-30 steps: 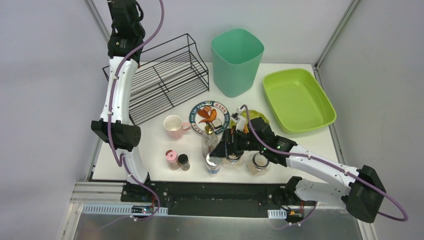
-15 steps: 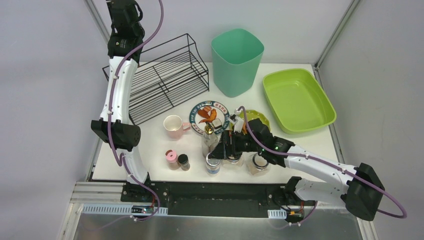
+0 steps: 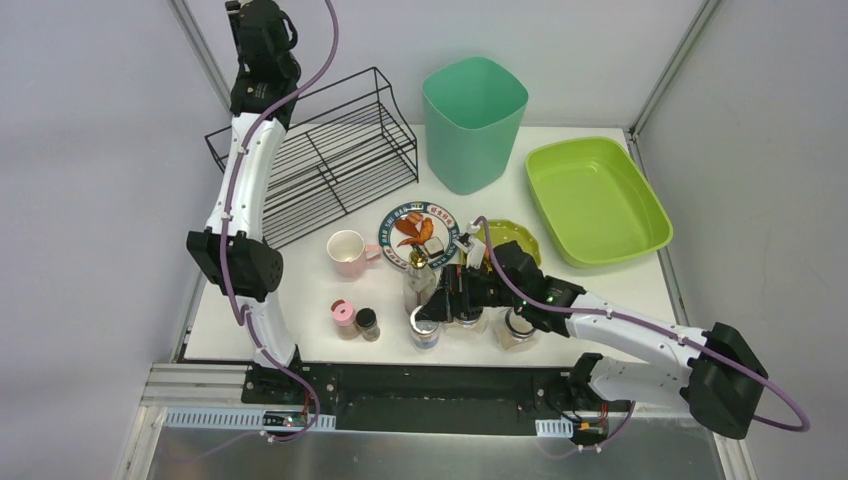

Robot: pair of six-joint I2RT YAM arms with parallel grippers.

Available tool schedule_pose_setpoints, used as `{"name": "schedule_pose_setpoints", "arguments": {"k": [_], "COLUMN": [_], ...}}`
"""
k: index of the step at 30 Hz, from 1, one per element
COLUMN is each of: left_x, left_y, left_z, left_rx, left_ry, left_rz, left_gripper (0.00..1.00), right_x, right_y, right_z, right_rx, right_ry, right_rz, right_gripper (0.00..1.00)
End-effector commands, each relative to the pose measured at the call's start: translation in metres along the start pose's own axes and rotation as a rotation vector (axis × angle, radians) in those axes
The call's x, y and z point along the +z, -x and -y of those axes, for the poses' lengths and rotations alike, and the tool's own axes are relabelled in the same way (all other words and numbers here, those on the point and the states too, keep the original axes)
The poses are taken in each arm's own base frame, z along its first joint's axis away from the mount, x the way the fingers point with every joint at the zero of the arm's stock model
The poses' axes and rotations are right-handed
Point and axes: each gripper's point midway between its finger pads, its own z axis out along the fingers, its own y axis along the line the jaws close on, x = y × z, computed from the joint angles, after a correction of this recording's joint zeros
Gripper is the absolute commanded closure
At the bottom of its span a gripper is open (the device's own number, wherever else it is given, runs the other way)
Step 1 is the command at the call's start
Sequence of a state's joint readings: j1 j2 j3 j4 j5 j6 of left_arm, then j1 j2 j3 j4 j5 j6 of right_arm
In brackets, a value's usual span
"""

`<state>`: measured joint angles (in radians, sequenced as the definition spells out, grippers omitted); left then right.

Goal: Clear the kitchen counter

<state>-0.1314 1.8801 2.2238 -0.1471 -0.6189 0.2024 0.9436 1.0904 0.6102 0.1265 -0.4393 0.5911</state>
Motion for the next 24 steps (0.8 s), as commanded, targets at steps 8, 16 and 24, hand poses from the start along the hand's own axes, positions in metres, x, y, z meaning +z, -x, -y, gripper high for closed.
{"name": "schedule_pose_setpoints", "arguments": {"k": [8, 16, 24], "left_x": [-0.016, -0.025, -0.037], "left_y": [0.042, 0.006, -0.011], "left_z": [-0.009, -0.015, -0.030], "left_rx": [-0.112, -0.081, -0.044], "left_ry": [0.082, 0.109, 0.133], "left_rz": [0.129, 0.089, 0.061], "left_gripper": [1.00, 1.00, 1.00], "right_x": [-0.004, -0.004, -0.002], "right_y": [-0.007, -0.012, -0.016], "right_z": [-0.015, -0.011, -0.011], "right_rx": [-0.022, -0.014, -0.010], "right_ry": [0.067, 0.061, 0.063], "right_rz": [-0.028, -0.034, -0.041], "right_gripper": [0.01, 0.01, 0.01]}}
